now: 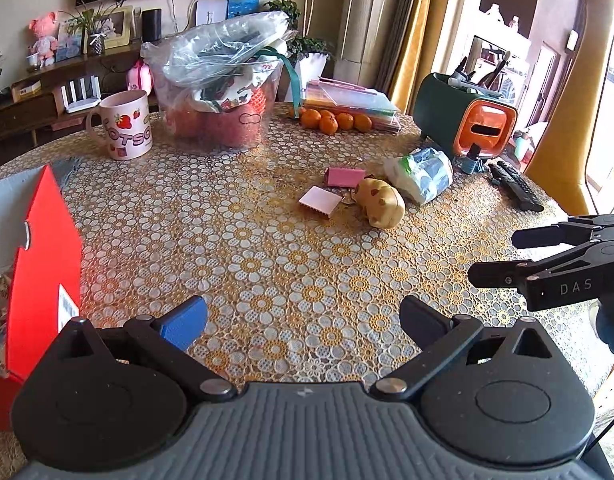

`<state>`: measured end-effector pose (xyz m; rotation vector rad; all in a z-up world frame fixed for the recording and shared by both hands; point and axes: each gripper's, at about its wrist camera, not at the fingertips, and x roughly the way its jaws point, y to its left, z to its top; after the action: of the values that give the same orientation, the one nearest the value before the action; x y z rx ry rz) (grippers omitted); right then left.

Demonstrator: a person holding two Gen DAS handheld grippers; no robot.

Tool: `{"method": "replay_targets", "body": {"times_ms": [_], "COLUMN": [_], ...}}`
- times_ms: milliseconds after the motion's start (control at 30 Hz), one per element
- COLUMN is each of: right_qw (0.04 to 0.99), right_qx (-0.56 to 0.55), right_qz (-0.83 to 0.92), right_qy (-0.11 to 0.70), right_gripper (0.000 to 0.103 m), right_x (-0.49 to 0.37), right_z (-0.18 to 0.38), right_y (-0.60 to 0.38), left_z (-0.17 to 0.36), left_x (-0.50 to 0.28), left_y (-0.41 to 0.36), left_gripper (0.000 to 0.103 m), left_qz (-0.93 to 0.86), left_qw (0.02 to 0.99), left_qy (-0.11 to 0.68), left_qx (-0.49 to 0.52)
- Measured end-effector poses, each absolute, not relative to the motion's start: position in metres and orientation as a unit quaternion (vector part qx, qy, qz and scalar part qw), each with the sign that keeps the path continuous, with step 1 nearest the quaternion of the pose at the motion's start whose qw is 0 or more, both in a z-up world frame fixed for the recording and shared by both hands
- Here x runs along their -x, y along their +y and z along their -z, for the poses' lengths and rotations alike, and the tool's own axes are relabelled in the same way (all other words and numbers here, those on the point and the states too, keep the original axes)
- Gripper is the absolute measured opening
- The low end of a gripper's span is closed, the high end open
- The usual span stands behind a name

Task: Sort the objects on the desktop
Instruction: 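Withdraw both open tools from the shoebox toward the remaining items, then grasp the yellow bun plush with the right tool while the left tool grasps the pink sticky notes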

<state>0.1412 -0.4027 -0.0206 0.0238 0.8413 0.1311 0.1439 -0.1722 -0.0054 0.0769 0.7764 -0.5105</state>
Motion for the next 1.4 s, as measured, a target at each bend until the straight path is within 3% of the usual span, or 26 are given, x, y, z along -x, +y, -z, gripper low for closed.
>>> {"method": "replay_targets", "body": {"times_ms": [633, 1200, 1400], "right_qw": [0.914, 0.893, 0.885], "right_qx": [-0.006, -0.025, -0.024], "right_qz": [-0.028, 0.006, 0.018], "right_qy": [0.404, 0.449, 0.464], "right_gripper": [0.093, 0.088, 0.083], "right_x": [-0.237, -0.302, -0.312], "right_z": [0.017, 0.044, 0.057], "right_y": [-0.412, -0.403, -0.403], "left_z": [0.043, 0.070, 0.078], "left_x": [-0.241, -0.306, -0.316], "left_y": [-0.264, -0.283, -0.291], "left_gripper": [0.103, 0.102, 0.091], "left_qz": [0.295, 0.317, 0.318], "left_qw": [0.869, 0.855, 0.853], "left_qy": [0.371, 0.382, 0.383], "left_qx": [-0.145, -0.152, -0.155]}}
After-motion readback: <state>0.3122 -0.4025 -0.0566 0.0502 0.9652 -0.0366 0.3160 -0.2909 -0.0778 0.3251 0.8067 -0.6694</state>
